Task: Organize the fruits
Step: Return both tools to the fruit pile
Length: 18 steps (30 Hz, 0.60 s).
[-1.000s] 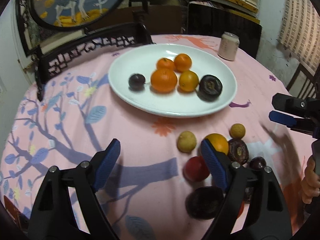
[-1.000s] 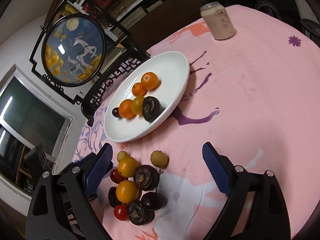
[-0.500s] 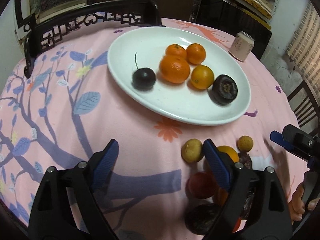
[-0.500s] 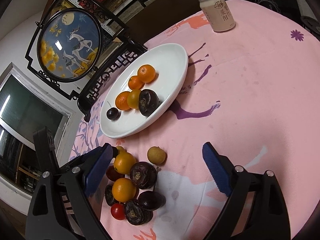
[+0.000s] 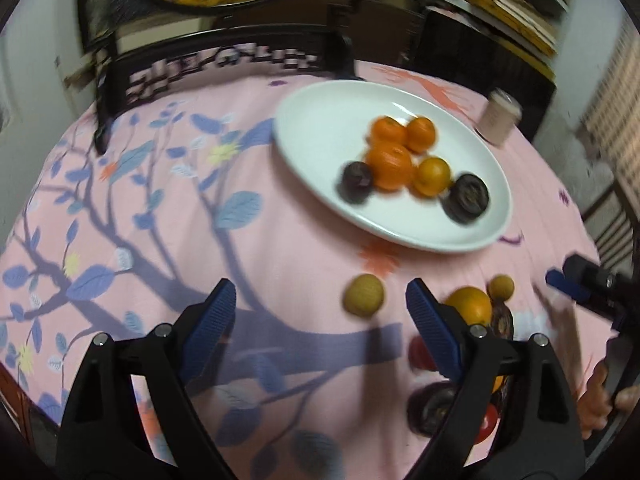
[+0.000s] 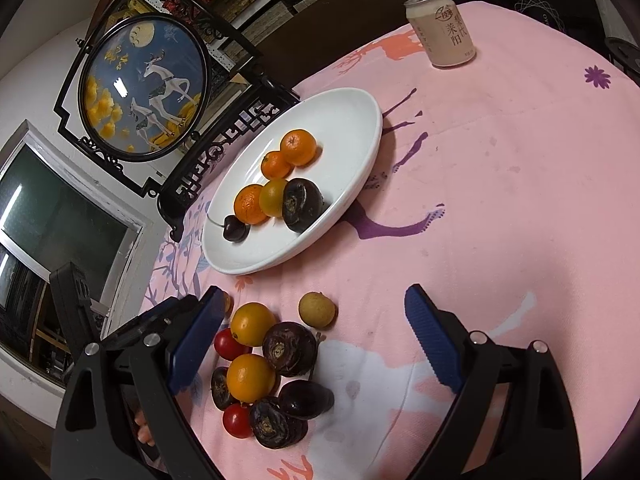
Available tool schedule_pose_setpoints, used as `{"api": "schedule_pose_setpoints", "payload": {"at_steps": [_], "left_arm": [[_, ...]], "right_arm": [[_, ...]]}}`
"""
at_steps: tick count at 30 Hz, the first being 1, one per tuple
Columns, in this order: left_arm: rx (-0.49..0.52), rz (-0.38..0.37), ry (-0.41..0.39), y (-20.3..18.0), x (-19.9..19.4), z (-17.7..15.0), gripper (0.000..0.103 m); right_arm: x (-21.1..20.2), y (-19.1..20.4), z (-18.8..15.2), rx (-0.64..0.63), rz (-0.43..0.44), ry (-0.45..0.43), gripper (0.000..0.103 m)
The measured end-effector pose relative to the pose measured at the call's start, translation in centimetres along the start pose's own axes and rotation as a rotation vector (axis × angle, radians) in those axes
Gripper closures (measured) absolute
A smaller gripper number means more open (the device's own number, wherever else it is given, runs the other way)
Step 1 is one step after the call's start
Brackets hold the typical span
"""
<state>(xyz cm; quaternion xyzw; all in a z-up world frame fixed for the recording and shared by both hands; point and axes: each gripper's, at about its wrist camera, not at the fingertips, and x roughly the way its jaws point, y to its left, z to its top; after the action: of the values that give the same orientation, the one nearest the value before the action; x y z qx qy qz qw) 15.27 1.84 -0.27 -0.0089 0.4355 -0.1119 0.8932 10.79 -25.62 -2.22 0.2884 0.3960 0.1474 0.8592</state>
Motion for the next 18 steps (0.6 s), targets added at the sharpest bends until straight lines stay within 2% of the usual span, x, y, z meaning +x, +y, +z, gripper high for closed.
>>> {"api": "schedule_pose_setpoints", "payload": {"at_steps": [2,4,6,15,18], "left_arm": [[0.024,0.002,0.01,-0.8,0.4,-0.2,0.026],[0.024,-0.017,0.031,-1.2,1.1,-0.1,0.042],[0.016,-0.046,0.053,-1.4,1.7,-0.1,0.05],[0.022,-0.105,0.068,-2.5,2.0,-0.3,0.052],[0.037,-0.09,0.081,-3.1,2.5,-0.6,0.07]], "right_arm": [[0.1,0.0,0.0,-0.004,-0.003,0.0,0.012],[0.1,0.2,-0.1,-0.014,-0.008,0.003,0.012],[0.2,0.3,-0.1,-0.022,-0.012,0.004,0.012],[0.4,0.5,-0.3,-0.04,-0.014,0.008,0.012],[0.5,0.8,-0.4,-0.059,-0.011,0.004,0.012]]}}
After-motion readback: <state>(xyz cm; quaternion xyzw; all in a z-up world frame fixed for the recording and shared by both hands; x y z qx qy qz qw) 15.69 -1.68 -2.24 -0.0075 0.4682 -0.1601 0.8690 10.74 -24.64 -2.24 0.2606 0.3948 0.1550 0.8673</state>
